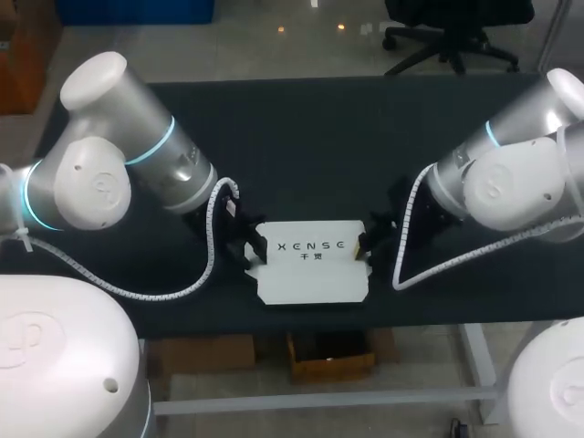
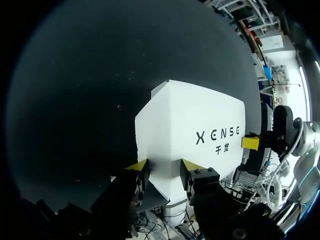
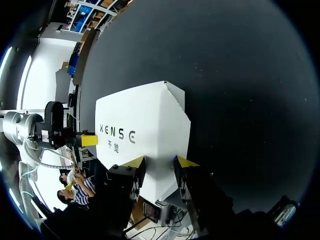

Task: Assemble the packaging by folding the flat box into shape, placing the metal phone stand inside, and closing the box properly

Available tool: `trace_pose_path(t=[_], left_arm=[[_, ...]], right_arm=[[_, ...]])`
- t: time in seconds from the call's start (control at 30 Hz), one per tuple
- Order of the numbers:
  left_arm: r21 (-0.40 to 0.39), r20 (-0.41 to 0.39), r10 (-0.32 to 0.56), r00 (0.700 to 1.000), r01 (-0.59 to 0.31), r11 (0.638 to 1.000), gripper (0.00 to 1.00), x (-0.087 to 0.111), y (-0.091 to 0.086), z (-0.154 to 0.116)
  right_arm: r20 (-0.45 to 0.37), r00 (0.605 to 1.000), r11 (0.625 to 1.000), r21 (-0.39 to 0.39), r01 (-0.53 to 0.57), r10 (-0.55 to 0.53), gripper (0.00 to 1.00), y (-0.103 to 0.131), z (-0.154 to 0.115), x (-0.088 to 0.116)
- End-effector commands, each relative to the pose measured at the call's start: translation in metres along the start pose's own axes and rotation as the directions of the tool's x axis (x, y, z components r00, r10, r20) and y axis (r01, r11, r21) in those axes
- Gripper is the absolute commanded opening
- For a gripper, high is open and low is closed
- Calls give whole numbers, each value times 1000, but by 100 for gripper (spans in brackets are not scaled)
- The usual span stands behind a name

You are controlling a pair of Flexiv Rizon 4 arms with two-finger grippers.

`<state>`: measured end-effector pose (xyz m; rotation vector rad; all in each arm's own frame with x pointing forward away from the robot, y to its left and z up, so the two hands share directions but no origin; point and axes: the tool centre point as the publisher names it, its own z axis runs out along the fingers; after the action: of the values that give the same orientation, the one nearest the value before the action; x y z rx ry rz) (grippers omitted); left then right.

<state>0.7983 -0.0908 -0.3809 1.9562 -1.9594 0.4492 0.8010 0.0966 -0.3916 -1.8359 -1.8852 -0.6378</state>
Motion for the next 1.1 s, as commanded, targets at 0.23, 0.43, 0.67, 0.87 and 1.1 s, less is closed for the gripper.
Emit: trace_pose_path(t=[0.23,0.43,0.67,0.87,1.1], left_arm=[[8,-35,9,999,-9,1000,39,-3,1,8],[14,-60,4,998,-3,1000,39,-2,2,8],[16,-86,-1,996,2,1000,40,-1,2,8],[18,-95,1,995,0,1000,39,0,2,9],[29,-118,-4,993,7,1000,39,-2,3,11]], right_arm=[[-43,999,999,-32,15,-17,36,-5,3,-6],[-64,998,999,-39,25,-28,36,-4,2,-5],[-102,993,998,-37,48,-52,37,-3,2,-4],[-126,989,996,-24,81,-83,38,-3,2,-3],[-155,985,997,-20,75,-77,37,-3,4,-5]])
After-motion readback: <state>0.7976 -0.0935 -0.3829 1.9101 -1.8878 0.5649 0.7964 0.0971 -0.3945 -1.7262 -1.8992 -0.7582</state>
